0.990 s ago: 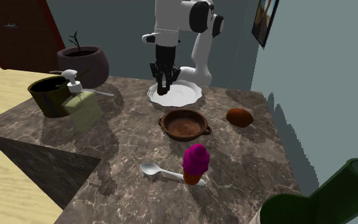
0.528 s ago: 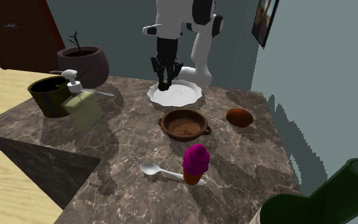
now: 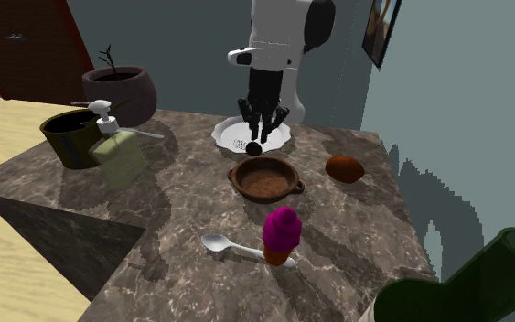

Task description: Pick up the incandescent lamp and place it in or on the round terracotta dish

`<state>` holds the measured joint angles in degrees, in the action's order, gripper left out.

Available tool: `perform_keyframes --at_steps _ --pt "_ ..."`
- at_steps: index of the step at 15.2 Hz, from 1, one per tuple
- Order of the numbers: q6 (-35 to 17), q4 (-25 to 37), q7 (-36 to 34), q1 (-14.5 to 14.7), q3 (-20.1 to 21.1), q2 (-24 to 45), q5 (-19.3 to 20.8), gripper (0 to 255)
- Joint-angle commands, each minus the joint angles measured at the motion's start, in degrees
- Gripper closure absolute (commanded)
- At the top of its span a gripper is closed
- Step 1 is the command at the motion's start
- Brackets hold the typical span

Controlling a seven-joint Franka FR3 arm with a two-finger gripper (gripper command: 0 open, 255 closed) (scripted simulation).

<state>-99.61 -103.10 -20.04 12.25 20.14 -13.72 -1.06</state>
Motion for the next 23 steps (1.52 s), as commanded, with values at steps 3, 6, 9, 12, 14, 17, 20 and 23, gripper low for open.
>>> perform_keyframes --at_steps 3,6,9,12,14,17,20,23 --pt "-1.1 2.7 -4.3 1.0 2.9 4.1 1.6 255" --pt "-1.3 2.2 -3.9 1.0 2.7 3.8 1.4 0" --pt "-13.8 -7.2 3.2 1.5 2.2 1.6 3.1 0" --pt "-24.7 -13.8 8.9 1.9 1.8 1.2 5.0 0" --pt "-26.1 -14.5 8.6 1.8 1.9 2.0 5.4 0" --pt "-28.2 -15.4 8.2 1.6 2.0 3.2 6.0 0" --pt "-29.9 -16.1 7.7 1.4 2.2 4.4 6.7 0" --pt "-29.9 -16.1 7.7 1.4 2.2 4.4 6.7 0"
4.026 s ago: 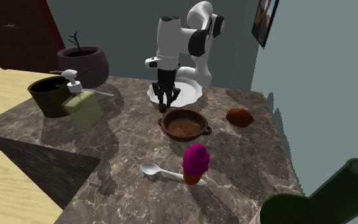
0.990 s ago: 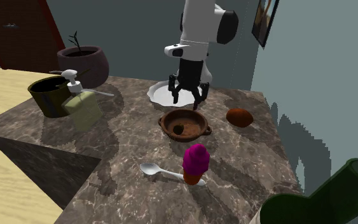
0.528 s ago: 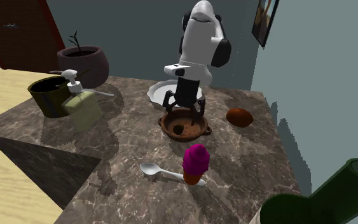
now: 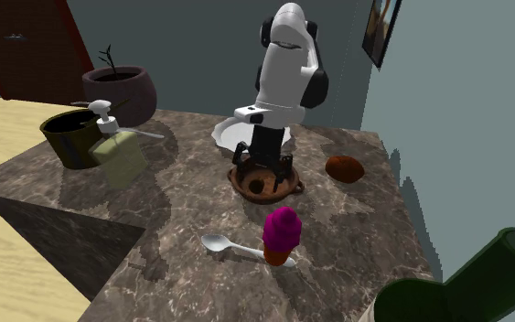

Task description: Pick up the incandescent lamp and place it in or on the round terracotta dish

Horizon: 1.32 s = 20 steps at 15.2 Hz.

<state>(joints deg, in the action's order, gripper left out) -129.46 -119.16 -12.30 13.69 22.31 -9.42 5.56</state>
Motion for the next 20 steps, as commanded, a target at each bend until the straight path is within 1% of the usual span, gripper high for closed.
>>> perform_keyframes --at_steps 1,4,5,14,20 --pt "-0.1 -0.1 0.0 0.0 0.0 0.1 0.0 0" --pt "-0.1 -0.1 0.0 0.0 0.0 0.1 0.0 0" --pt "-0.1 -0.1 0.0 0.0 0.0 0.1 0.0 255" --pt "-0.1 -0.1 0.0 0.0 0.0 0.1 0.0 255" --pt "4.4 3.9 0.9 0.0 -0.2 -0.6 -0.6 255"
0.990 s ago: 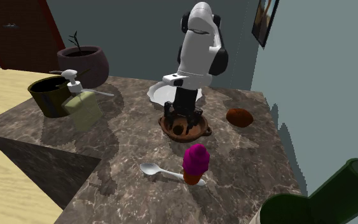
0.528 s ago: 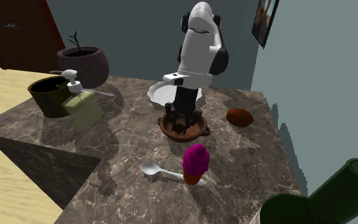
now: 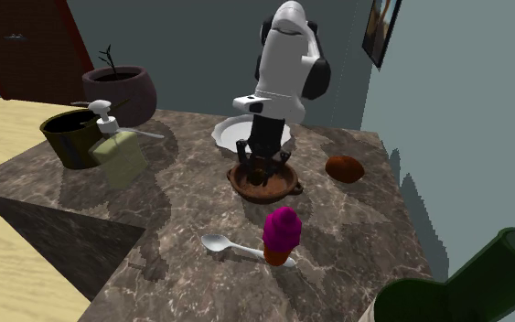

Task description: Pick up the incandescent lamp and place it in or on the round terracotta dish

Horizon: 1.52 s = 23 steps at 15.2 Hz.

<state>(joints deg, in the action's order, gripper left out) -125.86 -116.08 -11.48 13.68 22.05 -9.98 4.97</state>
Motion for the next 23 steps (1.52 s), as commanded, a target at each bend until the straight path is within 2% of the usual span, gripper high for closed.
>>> perform_keyframes --at_steps 1,15,20,23 --pt "1.6 1.5 0.2 0.0 0.0 0.0 -0.1 255" --pt "11.6 12.0 1.3 -0.1 -0.2 0.4 -0.5 255" --pt "9.7 -1.4 2.3 1.7 -1.3 -11.8 -4.8 255" --pt "7.4 -3.9 2.0 1.8 -1.2 -12.0 -4.8 255"
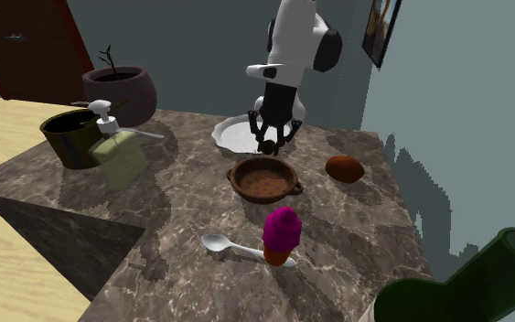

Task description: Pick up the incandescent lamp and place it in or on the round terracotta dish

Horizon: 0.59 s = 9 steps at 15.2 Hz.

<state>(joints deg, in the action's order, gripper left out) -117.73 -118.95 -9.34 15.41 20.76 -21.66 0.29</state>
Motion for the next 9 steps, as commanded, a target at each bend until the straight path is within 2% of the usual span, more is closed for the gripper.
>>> perform_keyframes --at_steps 1,7,9 --pt "-1.5 -1.8 -0.2 0.1 0.1 -0.3 -0.1 255" --pt "-6.4 -6.7 -0.7 0.2 0.5 -0.3 0.0 255" --pt "-6.4 -6.7 -0.7 0.2 0.5 -0.3 0.0 255"
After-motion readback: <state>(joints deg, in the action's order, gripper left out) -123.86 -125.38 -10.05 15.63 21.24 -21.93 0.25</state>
